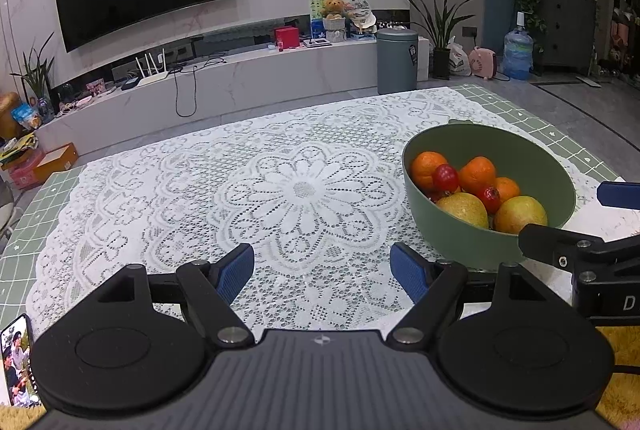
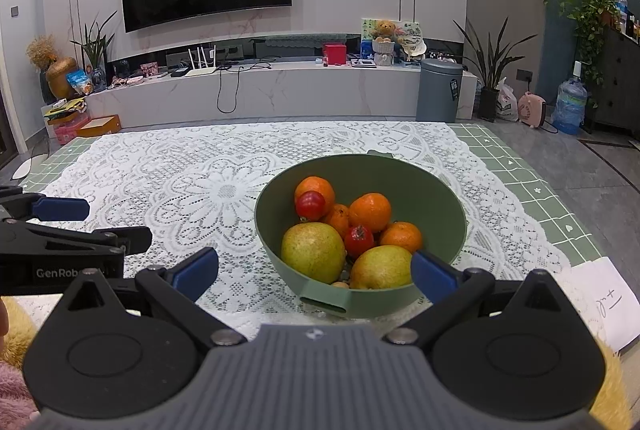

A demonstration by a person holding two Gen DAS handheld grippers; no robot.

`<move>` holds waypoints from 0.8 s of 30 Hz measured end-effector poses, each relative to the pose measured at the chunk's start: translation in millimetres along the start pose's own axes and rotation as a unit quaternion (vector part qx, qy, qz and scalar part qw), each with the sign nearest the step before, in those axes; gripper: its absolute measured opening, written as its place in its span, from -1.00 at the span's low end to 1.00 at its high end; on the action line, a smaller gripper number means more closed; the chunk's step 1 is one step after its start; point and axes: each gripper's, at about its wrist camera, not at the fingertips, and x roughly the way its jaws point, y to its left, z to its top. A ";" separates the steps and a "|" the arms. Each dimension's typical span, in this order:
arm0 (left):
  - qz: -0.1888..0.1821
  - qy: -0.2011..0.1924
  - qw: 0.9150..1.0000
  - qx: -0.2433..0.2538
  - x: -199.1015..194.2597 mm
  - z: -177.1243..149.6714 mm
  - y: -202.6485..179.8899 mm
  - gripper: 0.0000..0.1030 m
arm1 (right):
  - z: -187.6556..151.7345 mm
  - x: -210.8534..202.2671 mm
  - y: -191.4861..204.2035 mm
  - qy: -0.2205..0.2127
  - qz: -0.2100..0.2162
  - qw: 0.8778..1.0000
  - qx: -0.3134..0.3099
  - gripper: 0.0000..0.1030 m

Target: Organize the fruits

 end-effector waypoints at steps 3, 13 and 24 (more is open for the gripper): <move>0.000 0.000 1.000 0.000 -0.1 -0.1 -0.3 0.76 | -0.1 0.1 -0.1 0.000 0.000 1.000 0.000 0.92; -0.002 0.002 1.000 0.001 -0.6 -0.2 0.7 0.76 | -0.2 0.1 -0.1 0.000 0.000 1.000 0.000 0.92; -0.002 0.001 1.000 0.000 -1.1 0.3 1.1 0.76 | -0.3 0.2 -0.2 0.000 0.000 1.000 0.000 0.92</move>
